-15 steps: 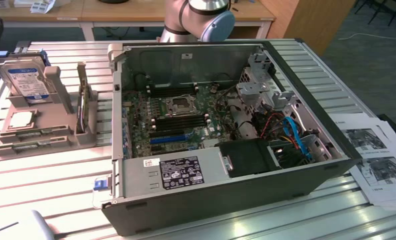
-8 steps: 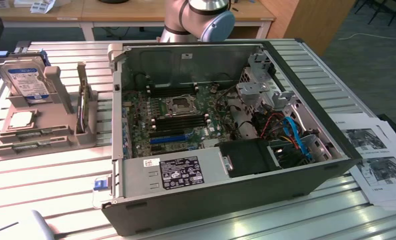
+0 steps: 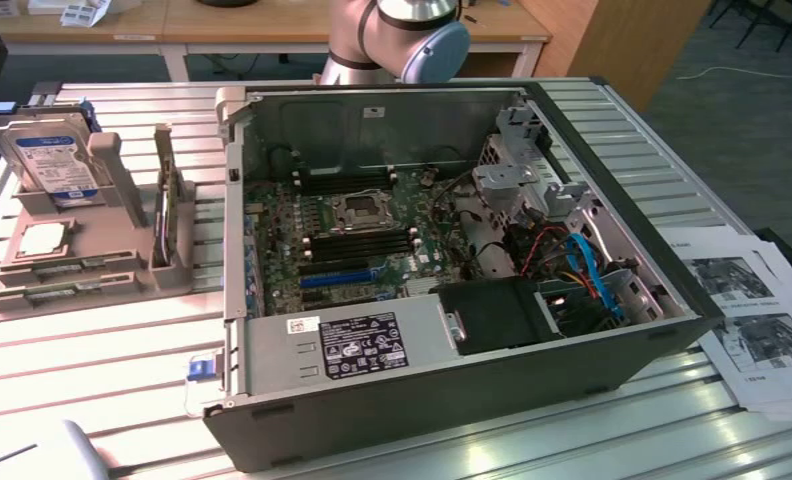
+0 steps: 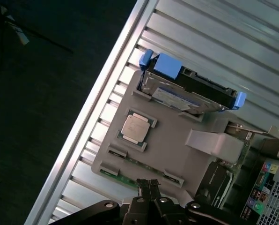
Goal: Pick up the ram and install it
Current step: 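Pick up the ram and move it above insertion slot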
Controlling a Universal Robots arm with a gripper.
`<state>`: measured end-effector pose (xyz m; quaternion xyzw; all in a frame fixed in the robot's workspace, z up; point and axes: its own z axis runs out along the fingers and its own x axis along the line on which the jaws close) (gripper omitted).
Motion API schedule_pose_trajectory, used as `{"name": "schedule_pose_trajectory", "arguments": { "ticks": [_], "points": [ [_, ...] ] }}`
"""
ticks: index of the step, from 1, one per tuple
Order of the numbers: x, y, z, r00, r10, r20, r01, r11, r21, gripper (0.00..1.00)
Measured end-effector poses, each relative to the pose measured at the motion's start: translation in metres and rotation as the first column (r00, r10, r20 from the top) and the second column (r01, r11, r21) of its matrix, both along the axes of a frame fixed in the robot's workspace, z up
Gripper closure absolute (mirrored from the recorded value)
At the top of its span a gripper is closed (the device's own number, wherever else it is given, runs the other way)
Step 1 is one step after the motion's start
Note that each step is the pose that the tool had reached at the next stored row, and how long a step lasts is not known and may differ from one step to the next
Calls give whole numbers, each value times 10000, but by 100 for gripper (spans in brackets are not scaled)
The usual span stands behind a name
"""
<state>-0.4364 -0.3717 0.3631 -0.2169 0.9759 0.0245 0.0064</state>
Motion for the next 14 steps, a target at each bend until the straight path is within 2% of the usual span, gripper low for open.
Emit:
{"name": "schedule_pose_trajectory", "arguments": {
  "ticks": [7, 14],
  "points": [
    [0, 0, 0, 9972, 745, 0, -745, 9972, 0, 90],
    [0, 0, 0, 9888, 1495, 0, -1495, 9888, 0, 90]
  ]
}}
